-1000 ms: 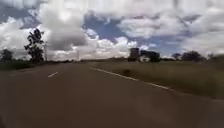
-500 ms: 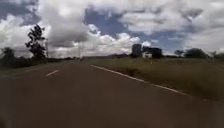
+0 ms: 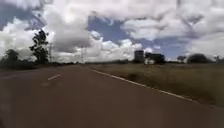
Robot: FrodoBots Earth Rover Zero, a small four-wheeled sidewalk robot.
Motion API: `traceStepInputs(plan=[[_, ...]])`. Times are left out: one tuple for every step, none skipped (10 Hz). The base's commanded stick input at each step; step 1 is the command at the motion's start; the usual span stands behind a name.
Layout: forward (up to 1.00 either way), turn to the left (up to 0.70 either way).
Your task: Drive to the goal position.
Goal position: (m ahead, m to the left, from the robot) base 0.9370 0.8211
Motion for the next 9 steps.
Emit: traceStepInputs(plan=[[1.00,0.00],[1.00,0.00],[1.00,0.00],[1.00,0.00],[1.00,0.00],[1.00,0.00],[1.00,0.00],[1.00,0.00],[1.00,0.00]])
